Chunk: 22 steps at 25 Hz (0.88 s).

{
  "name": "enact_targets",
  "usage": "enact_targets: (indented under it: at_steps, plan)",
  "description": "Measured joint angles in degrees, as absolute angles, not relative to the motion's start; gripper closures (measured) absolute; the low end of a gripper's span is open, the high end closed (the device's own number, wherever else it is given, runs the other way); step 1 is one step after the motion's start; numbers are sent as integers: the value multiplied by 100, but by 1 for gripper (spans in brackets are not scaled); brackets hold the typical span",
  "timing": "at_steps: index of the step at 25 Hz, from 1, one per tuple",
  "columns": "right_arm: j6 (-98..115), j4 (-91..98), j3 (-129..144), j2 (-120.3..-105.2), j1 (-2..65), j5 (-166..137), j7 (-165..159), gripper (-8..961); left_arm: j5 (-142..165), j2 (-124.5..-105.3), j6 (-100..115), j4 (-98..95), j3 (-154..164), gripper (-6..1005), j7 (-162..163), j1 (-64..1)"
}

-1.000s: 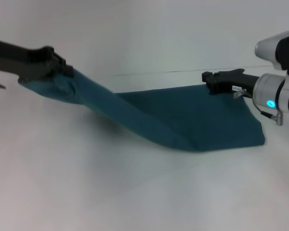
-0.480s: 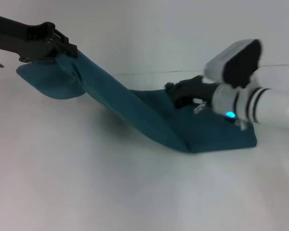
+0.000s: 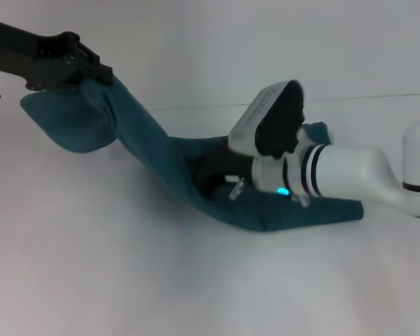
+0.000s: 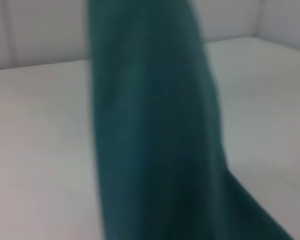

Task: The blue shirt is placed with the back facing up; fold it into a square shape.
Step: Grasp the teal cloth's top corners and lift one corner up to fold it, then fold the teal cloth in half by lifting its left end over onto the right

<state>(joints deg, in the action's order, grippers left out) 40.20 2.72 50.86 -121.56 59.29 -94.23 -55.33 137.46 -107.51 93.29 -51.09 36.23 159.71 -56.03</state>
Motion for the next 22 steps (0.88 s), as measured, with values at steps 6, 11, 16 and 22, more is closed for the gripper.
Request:
enact_targets:
  at_steps: [6, 11, 16, 22]
  plan:
    - [4392, -74, 5240, -12161, 6043, -9434, -5519, 953, 13757, -10708, 9389, -5170, 3614, 848, 15969, -5525]
    - [4529, -24, 5014, -12117, 5908, -9359, -5716, 953, 13797, -10687, 9391, -5170, 3617, 849, 15969, -5489]
    - [4716, 1279, 4761, -12004, 4868, -9314, -7041, 953, 13803, -10624, 9363, -5114, 3637, 849, 15970, -5552]
    - [4975, 3207, 4568, -11890, 3181, -9054, -8384, 953, 13807, -10612, 9357, -4852, 3696, 848, 15977, -5845]
